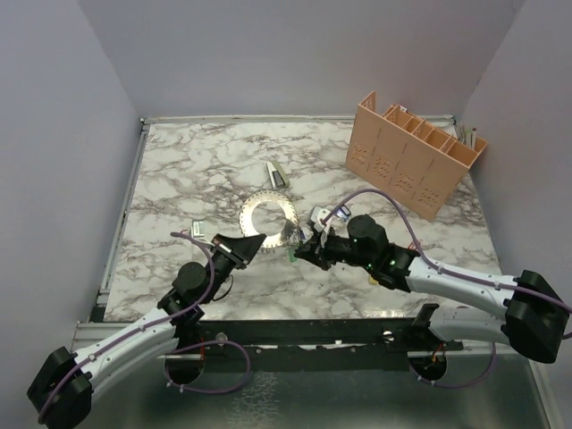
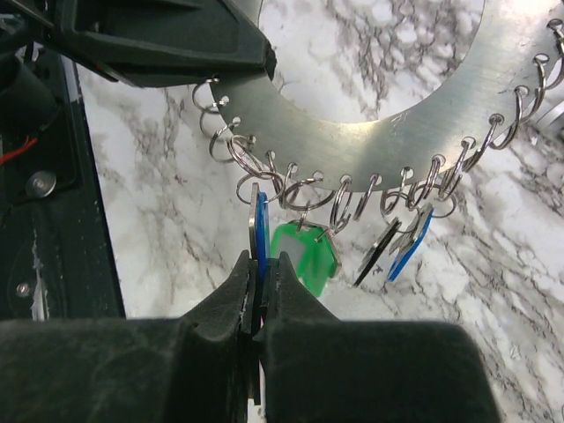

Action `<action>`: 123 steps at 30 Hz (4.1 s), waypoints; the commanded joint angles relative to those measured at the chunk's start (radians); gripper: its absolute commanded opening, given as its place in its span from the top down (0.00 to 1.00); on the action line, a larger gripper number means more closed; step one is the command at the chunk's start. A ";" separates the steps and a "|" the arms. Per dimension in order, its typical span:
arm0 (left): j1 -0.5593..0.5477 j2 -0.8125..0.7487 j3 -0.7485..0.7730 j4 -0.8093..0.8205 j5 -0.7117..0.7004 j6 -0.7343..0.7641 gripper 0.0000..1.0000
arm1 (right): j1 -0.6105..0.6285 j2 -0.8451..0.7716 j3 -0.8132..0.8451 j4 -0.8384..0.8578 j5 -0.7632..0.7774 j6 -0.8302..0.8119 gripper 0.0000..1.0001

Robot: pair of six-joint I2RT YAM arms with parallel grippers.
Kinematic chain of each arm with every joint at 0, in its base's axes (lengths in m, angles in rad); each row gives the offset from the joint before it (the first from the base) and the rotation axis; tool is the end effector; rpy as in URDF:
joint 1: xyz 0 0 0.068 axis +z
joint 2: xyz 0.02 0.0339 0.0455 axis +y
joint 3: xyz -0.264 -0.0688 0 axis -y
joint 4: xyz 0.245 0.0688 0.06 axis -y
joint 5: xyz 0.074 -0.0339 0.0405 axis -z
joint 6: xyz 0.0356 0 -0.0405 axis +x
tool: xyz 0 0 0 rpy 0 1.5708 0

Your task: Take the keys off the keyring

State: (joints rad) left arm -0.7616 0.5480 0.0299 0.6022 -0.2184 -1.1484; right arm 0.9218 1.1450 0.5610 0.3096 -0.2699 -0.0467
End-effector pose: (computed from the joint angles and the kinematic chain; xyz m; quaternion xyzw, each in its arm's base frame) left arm 0.1107 -0.0949 0.1910 -0.2080 0.6448 -0.5548 0.4829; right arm 0.1452 0.2071 0.2395 -0.4396 0.6613 0.3506 0.4965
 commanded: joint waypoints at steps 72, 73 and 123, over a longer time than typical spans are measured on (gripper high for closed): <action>-0.041 0.402 0.166 0.319 0.526 0.845 0.63 | -0.005 0.193 0.685 -1.067 0.223 0.120 0.99; -0.040 0.408 0.167 0.318 0.524 0.843 0.64 | -0.005 0.194 0.686 -1.067 0.224 0.132 0.99; -0.061 0.516 0.260 0.065 0.212 0.838 0.67 | 0.042 0.244 0.748 -1.106 0.133 0.257 0.99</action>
State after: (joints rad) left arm -0.8185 1.0492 0.2543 0.7654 0.1452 -0.3054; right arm 0.9459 1.4086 1.2762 -0.8036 -0.0643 0.2169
